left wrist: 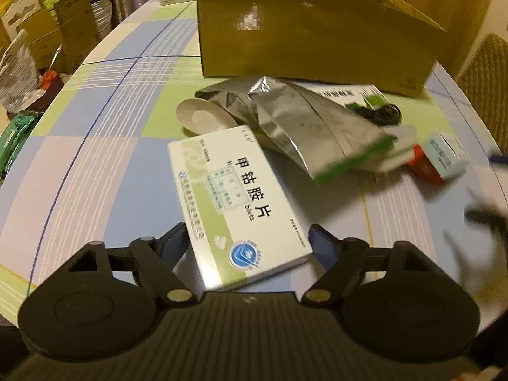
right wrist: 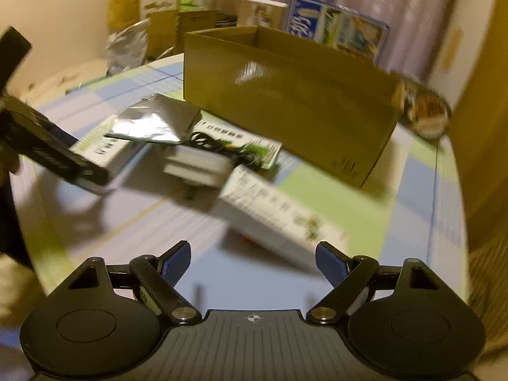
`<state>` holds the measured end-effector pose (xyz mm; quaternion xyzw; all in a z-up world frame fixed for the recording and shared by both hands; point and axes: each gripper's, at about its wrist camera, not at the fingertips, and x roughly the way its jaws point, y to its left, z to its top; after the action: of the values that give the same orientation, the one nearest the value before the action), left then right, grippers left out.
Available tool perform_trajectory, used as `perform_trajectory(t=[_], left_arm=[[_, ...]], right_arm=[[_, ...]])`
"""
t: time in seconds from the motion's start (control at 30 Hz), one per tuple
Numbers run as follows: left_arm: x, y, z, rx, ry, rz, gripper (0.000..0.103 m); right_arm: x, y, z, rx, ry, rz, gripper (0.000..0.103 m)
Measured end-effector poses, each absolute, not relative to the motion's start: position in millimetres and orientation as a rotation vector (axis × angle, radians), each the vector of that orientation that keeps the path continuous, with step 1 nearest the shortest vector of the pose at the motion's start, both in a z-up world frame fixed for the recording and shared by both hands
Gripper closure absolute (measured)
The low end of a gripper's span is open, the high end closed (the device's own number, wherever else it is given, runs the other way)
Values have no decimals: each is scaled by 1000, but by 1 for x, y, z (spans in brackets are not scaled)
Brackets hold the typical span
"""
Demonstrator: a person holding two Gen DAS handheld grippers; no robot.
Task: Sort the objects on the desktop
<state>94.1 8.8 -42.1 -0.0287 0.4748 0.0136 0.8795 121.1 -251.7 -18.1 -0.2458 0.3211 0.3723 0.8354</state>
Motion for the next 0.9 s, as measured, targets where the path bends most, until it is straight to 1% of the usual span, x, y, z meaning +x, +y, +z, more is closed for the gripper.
perform_trajectory(t=[0.13, 0.3, 0.37, 0.47, 0.5, 0.67, 0.73, 0.8, 0.9], left_arm=[[79, 5, -40, -33, 1010, -47, 29], [61, -6, -40, 28, 1018, -176, 29], [59, -9, -41, 46, 1014, -186, 28], [58, -11, -42, 47, 1007, -187, 28], [59, -11, -42, 47, 1006, -187, 28], [59, -11, -42, 41, 1007, -184, 28], [60, -11, -41, 38, 1004, -181, 26], [61, -13, -40, 34, 999, -184, 25], [59, -15, -39, 30, 991, -187, 24]], right_arm=[[144, -240, -20, -722, 641, 906, 20], [166, -224, -32, -939, 668, 1073, 20], [175, -220, -38, -963, 685, 1111, 20], [189, -214, -44, -919, 744, 1131, 20], [194, -213, -44, -893, 764, 1128, 22], [200, -219, -38, -781, 849, 1070, 45], [195, -225, -35, -744, 884, 1048, 59], [188, -226, -31, -693, 924, 1010, 64], [176, -234, -30, -557, 1023, 939, 66]])
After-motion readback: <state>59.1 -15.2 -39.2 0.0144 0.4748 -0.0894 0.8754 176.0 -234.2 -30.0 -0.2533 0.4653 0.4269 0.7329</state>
